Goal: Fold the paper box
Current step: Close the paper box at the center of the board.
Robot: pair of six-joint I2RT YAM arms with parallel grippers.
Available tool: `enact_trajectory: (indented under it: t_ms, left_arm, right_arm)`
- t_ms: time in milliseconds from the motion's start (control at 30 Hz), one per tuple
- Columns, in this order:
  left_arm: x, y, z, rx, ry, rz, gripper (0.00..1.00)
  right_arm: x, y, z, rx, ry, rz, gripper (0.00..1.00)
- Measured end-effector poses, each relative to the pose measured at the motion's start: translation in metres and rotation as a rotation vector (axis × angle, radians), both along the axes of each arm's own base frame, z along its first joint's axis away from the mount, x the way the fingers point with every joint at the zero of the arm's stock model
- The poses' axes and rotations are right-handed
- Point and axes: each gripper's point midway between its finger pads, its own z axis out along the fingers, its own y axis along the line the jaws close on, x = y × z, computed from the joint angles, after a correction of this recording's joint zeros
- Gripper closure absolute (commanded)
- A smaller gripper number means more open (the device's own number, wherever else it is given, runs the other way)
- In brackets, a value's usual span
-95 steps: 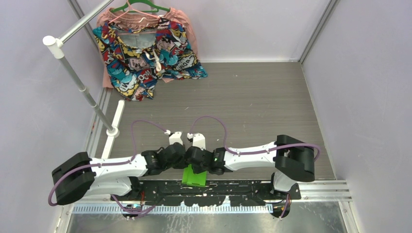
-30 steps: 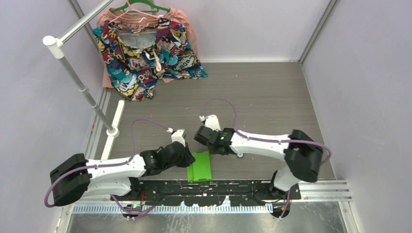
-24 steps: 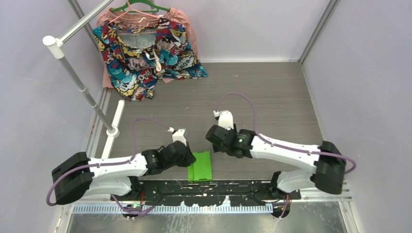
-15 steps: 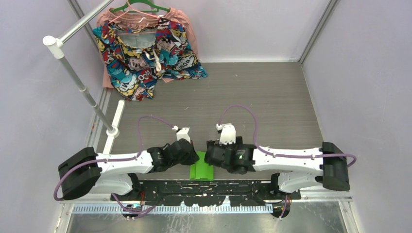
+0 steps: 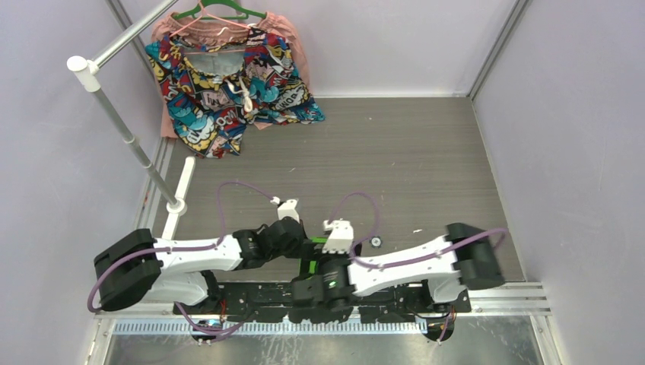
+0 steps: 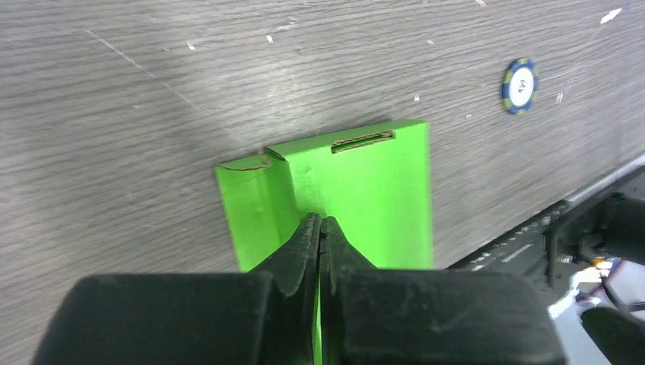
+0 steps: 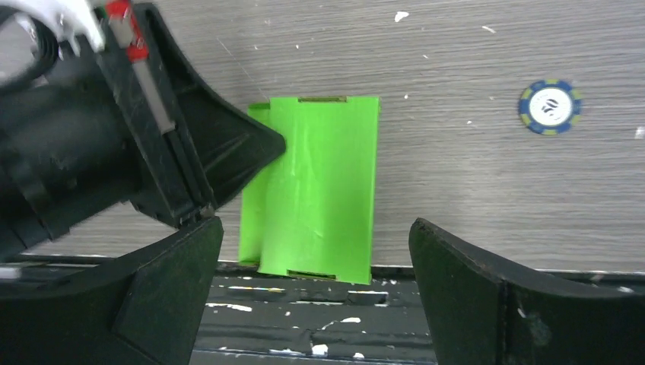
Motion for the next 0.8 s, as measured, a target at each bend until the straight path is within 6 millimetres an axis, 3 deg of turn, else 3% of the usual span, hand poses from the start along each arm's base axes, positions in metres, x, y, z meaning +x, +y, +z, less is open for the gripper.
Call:
enact_trajectory:
  t_ms: [100,200,333,800]
  left_arm:
    - [-0.001,0.001,0.000,-0.005,0.007,0.007,1.00]
    - [0.000,0.002,0.000,-0.005,0.001,0.015,1.00]
    - [-0.001,0.006,0.000,-0.010,0.000,0.019,1.00]
    - [-0.010,0.024,-0.001,-0.020,0.001,0.036,1.00]
  right_arm:
    - [-0.010,0.024,-0.007,-0.059,-0.052,-0.008,0.00]
    - [-0.017,0.041,-0.028,-0.066,-0.077,-0.013,0.00]
    - [-0.015,0.035,-0.045,-0.063,-0.085,-0.024,0.00]
    - [-0.007,0.034,-0.074,-0.052,-0.038,-0.024,0.00]
